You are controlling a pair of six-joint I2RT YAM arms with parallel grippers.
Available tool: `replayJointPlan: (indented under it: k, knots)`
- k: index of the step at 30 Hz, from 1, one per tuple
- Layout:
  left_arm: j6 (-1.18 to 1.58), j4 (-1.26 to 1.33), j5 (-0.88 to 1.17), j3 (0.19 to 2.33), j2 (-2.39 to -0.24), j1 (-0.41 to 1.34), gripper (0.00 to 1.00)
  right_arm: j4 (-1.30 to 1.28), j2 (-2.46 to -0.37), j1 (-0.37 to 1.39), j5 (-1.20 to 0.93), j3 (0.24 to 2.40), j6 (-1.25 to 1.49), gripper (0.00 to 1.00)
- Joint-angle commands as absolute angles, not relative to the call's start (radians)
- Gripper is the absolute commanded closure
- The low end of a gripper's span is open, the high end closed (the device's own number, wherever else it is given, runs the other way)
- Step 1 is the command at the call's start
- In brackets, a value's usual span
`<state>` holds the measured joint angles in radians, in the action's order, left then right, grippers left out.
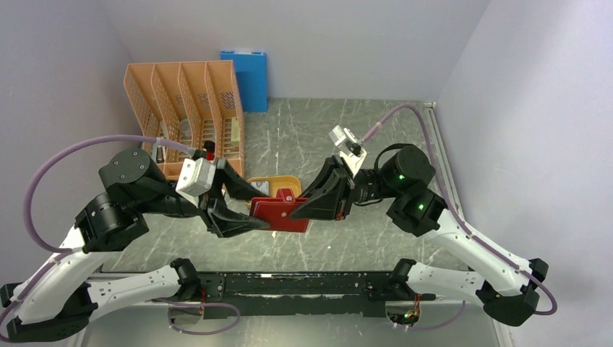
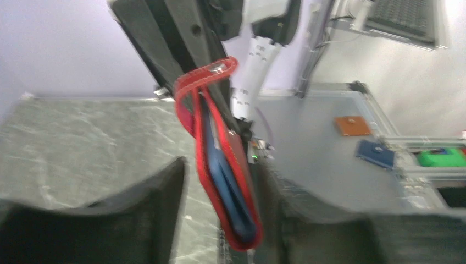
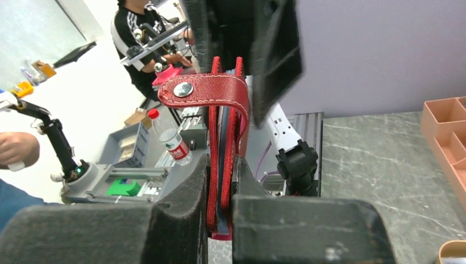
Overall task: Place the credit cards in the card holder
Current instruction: Close the card holder.
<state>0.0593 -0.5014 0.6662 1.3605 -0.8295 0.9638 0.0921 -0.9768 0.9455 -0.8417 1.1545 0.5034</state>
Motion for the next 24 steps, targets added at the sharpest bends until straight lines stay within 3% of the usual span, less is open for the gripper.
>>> replayJointPlan:
  k: [1,3,6,12,24]
  knots:
    - [0.105,-0.365,0.521,1.326,-0.817,0.965,0.32,0.267,-0.926,0.945,-0.766,1.087,0.605,1.00]
    - [0.165,-0.265,0.424,1.248,-0.770,0.965,0.13,0.336,-0.896,0.945,-0.682,1.046,0.643,1.00]
    - [0.259,-0.098,0.287,1.093,-0.680,0.966,0.03,0.440,-0.837,0.945,-0.500,0.973,0.703,1.00]
    - [0.449,0.258,0.210,0.860,-0.603,0.965,0.03,0.606,-0.811,0.945,-0.334,0.889,0.800,1.00]
    - [0.691,0.733,0.251,0.763,-0.773,0.966,0.03,0.703,-0.828,0.944,-0.150,0.807,0.928,1.00]
